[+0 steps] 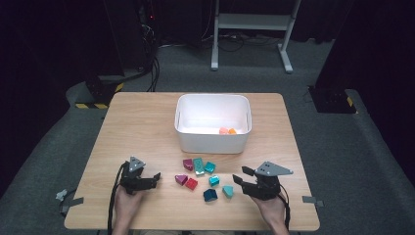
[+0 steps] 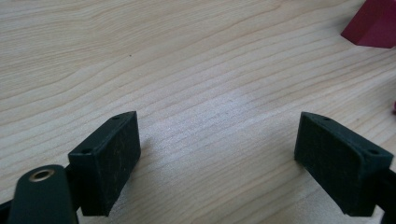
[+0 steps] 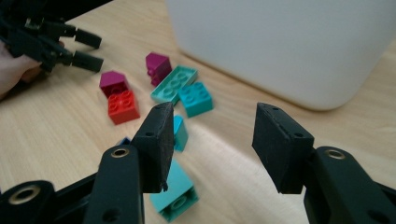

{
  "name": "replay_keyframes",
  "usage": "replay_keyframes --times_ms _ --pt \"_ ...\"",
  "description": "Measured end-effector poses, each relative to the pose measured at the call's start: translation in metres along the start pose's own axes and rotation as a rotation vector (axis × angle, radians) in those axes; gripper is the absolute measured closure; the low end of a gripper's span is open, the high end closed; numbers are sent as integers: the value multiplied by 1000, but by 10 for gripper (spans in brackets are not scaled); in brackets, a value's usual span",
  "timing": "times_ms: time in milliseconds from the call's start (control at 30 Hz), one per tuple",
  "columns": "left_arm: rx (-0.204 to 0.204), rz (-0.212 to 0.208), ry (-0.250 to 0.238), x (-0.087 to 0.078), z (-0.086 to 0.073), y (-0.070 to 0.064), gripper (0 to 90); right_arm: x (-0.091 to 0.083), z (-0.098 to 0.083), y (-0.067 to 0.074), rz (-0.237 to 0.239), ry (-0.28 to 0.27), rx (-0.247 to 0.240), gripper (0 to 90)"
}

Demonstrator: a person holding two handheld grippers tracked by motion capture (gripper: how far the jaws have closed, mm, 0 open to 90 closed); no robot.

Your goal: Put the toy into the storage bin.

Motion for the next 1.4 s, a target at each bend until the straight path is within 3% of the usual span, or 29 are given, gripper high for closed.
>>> replay_keyframes --times_ms 467,1400 --pt "0 0 0 0 0 0 146 22 -33 15 46 64 3 484" --pt "0 0 0 0 0 0 146 40 -52 18 33 136 -20 528"
Point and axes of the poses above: each handheld gripper's, and its own axes: x roughly forward along the jaws, z roughly out of its top, y roughly to its left, the point moved 10 cm from there along x, roughly forward along the jaws
